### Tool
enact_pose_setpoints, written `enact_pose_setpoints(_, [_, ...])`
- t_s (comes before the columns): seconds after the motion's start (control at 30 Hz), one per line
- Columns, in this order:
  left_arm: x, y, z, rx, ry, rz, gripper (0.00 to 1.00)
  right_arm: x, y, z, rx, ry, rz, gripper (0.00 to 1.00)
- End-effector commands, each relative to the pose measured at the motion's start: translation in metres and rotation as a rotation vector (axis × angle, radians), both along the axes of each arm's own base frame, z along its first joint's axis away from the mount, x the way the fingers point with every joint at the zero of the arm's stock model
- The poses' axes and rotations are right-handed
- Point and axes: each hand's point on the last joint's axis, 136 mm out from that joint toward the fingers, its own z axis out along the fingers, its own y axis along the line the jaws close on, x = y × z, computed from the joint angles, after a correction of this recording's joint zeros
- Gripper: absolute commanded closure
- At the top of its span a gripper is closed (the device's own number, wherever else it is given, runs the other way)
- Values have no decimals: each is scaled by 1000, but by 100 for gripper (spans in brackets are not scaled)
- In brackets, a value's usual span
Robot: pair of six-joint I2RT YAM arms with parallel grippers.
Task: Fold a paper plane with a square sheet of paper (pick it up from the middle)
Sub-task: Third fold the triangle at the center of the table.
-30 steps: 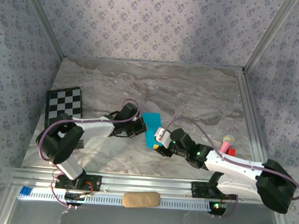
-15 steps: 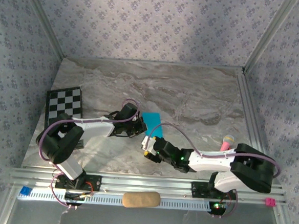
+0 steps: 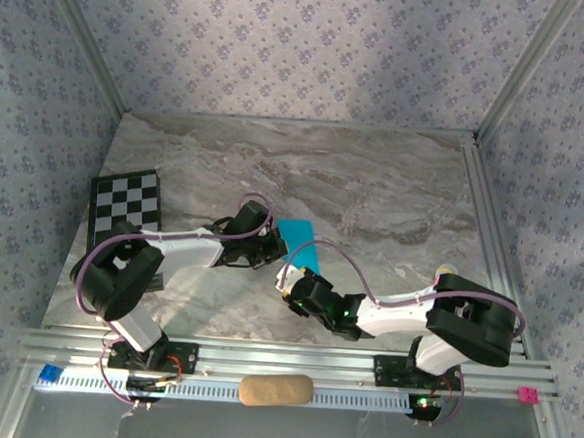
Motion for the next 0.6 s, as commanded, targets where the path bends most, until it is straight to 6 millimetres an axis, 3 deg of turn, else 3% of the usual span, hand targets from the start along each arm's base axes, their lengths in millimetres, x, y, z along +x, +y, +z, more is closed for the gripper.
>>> enact_pose_setpoints(0.0, [8,-9,16,-43,-26,1,100,4,11,9,54,-13,-25,51])
enact_pose_setpoints(0.1, [7,-9,15,-42,-22,-2,100,6,14,10,61,-17,-32,51])
enact_pose_setpoints(0.37, [7,-7,15,-36,-22,3,100,10,10,11,70,-32,-70,72])
enact_pose_setpoints(0.57, [8,-3,14,-24,-26,17,99,10,7,11,87,-20,-77,79])
